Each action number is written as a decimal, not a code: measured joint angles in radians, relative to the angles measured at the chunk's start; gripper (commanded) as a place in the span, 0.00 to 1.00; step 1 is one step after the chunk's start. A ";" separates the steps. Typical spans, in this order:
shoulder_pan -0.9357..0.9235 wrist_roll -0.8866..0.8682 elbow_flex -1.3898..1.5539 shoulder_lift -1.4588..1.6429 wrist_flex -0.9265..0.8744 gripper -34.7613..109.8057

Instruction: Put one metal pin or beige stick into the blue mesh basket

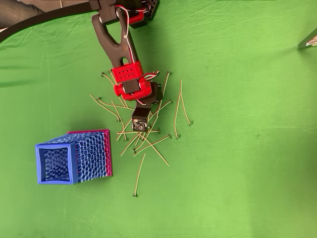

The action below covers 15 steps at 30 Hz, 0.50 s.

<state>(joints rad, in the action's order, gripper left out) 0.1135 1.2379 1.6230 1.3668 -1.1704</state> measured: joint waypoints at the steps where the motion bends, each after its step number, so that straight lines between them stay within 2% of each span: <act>1: 0.000 0.000 0.000 0.000 0.000 0.34; 10: -0.011 0.012 0.000 0.000 0.000 0.25; 15: -0.012 0.015 0.000 0.000 0.009 0.25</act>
<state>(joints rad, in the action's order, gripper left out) 0.1012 1.2533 1.6230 1.3668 -1.1612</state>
